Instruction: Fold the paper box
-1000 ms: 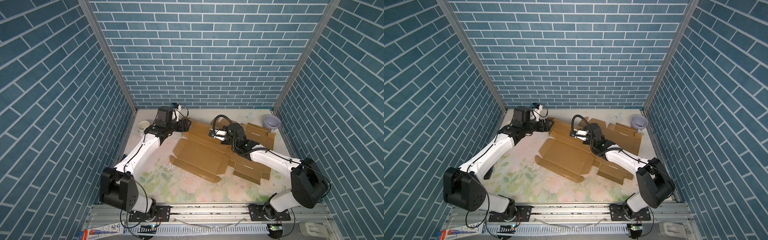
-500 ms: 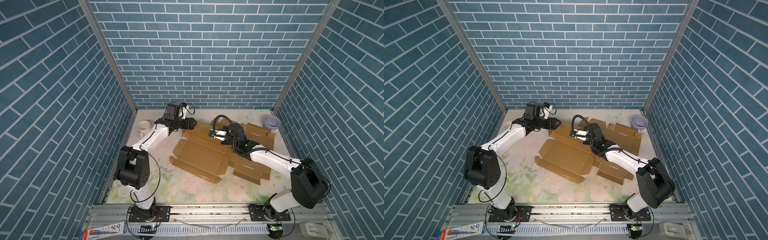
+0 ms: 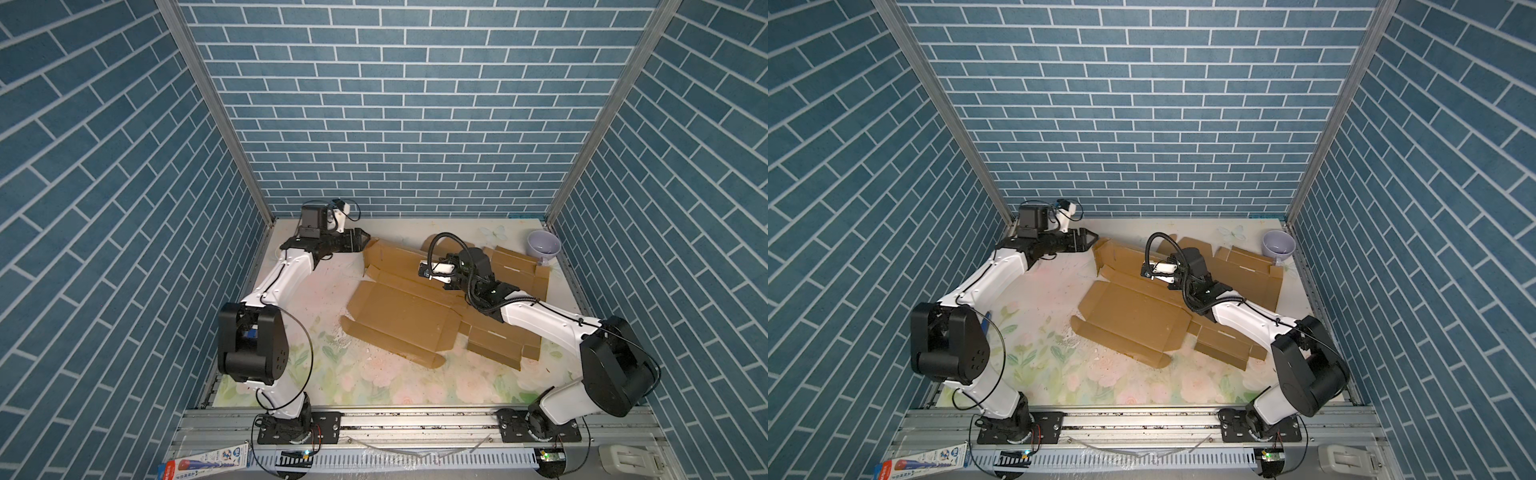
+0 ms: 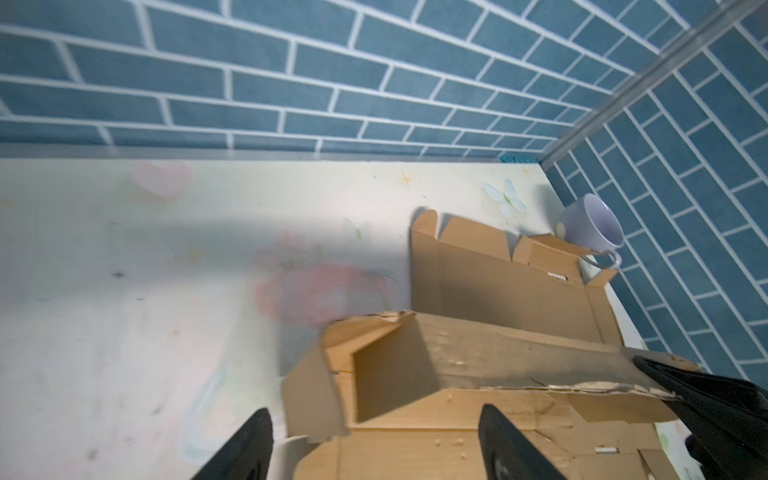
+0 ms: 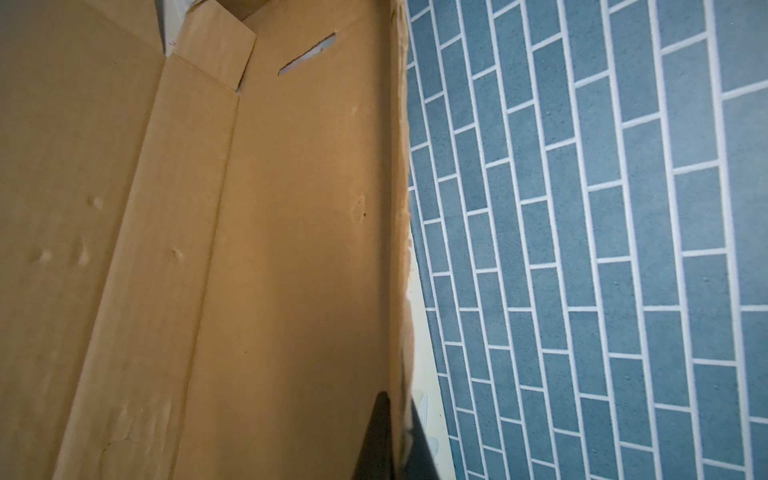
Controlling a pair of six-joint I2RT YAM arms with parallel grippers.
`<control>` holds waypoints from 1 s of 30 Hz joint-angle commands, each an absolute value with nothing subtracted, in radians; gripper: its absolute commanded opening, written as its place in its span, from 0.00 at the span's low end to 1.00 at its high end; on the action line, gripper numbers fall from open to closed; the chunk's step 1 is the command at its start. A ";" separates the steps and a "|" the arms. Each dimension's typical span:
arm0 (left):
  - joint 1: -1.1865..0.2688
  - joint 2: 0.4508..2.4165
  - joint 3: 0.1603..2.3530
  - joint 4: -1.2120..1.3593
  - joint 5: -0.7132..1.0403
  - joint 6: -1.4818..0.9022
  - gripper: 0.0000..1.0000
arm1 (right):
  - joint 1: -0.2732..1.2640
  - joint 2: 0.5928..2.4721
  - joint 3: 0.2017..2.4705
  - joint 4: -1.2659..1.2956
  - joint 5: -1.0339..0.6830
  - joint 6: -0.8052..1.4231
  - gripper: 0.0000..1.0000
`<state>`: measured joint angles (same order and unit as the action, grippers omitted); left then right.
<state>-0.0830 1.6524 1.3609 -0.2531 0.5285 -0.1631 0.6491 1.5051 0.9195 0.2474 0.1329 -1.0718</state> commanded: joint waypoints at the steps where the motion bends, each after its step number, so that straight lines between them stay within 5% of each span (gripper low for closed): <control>1: -0.033 1.645 1.334 -0.263 0.502 -0.076 0.76 | 0.633 1.465 0.861 0.310 0.093 -1.144 0.00; 21: -0.094 2.003 1.506 -0.397 0.732 0.304 0.79 | 0.537 1.414 0.758 0.417 -0.081 -1.244 0.00; 30: -0.137 1.939 1.439 -0.471 0.771 0.369 0.67 | 0.544 1.416 0.778 0.402 -0.076 -1.273 0.00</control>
<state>-0.1257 1.9808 1.4681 -0.4297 0.7372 0.3405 0.5388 1.4364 0.7727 0.3962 -0.0563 -1.2137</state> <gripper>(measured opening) 0.674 0.053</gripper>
